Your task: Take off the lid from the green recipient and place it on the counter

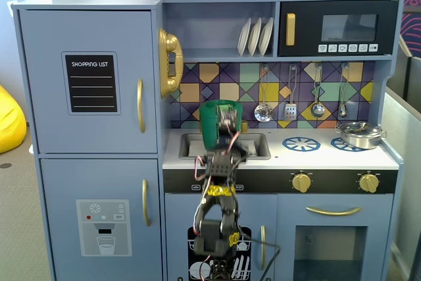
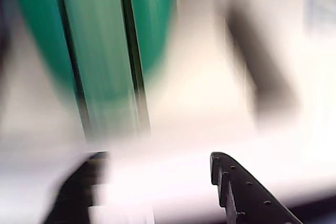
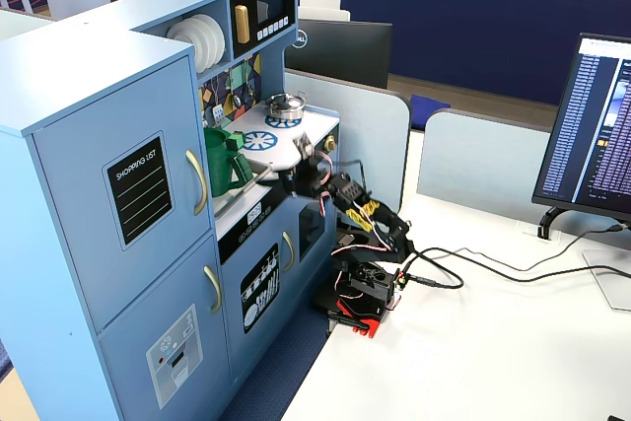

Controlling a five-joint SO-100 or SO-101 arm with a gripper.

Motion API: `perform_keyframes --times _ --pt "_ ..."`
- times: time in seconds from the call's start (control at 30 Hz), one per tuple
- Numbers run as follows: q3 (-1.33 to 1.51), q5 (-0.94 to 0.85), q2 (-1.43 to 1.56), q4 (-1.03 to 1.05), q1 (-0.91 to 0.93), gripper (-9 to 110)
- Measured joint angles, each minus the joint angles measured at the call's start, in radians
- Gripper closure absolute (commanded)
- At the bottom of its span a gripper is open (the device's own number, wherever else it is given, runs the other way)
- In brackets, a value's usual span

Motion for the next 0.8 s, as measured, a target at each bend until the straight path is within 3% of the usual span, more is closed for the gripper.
perform_keyframes --times 0.8 --pt "-0.39 -0.087 -0.342 -0.107 -0.066 69"
